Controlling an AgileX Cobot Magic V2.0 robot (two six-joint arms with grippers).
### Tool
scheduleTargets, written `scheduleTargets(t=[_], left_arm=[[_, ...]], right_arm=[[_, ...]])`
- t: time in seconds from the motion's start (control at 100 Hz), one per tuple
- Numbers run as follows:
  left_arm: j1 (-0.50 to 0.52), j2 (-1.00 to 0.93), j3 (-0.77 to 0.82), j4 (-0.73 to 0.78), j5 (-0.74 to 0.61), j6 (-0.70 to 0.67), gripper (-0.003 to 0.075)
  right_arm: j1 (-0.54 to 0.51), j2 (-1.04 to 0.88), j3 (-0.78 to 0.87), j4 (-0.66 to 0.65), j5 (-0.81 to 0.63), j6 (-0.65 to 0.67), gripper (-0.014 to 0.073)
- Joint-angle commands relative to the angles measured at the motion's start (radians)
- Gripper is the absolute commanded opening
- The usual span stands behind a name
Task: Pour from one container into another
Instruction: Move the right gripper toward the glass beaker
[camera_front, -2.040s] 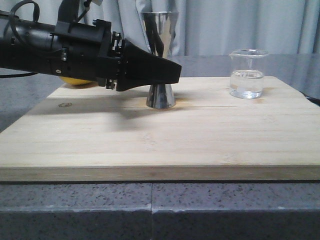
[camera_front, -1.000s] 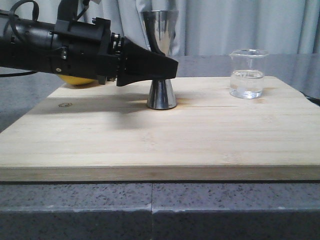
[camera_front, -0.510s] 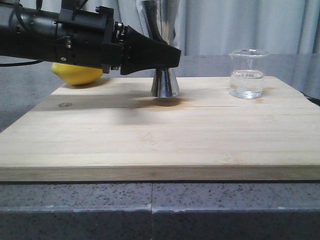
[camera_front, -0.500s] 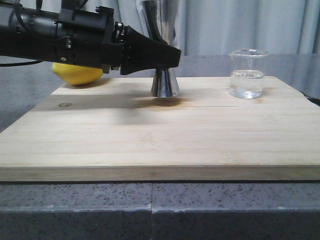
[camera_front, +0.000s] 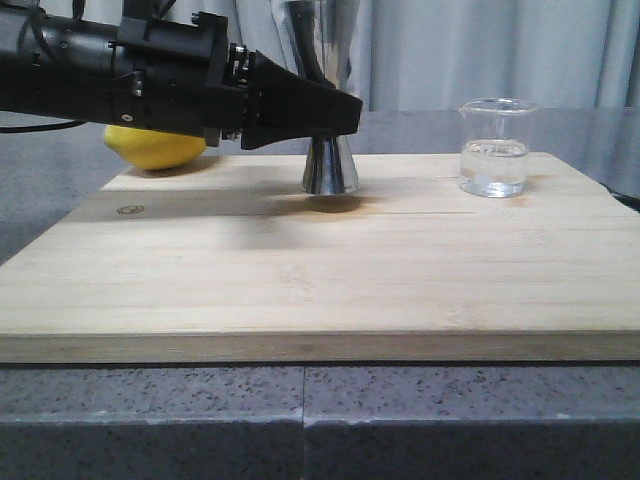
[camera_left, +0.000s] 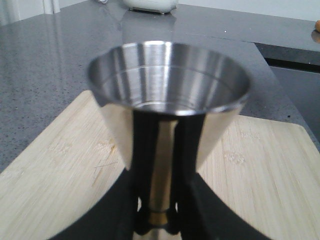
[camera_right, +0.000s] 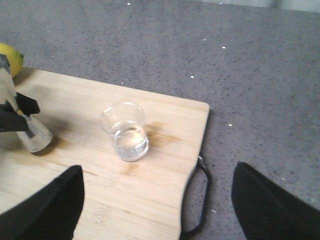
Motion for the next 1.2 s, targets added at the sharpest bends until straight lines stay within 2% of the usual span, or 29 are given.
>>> scheduleTargets(t=[0.0, 0.21, 0.56, 1.19], left_arm=[[-0.009, -0.048, -0.029, -0.079, 0.115, -0.007, 0.0094], [-0.009, -0.048, -0.029, -0.079, 0.115, -0.007, 0.0094], [-0.009, -0.048, -0.029, -0.079, 0.115, -0.007, 0.0094], [-0.009, -0.048, -0.029, -0.079, 0.105, -0.007, 0.0094]], right_arm=[[0.003, 0.02, -0.035, 0.097, -0.068, -0.091, 0.0561], [0.026, 0.085, -0.035, 0.203, -0.068, -0.235, 0.0561], [0.144, 0.199, -0.035, 0.202, -0.118, -0.249, 0.0561], [0.148, 0.206, -0.035, 0.205, -0.127, -0.249, 0.0561]])
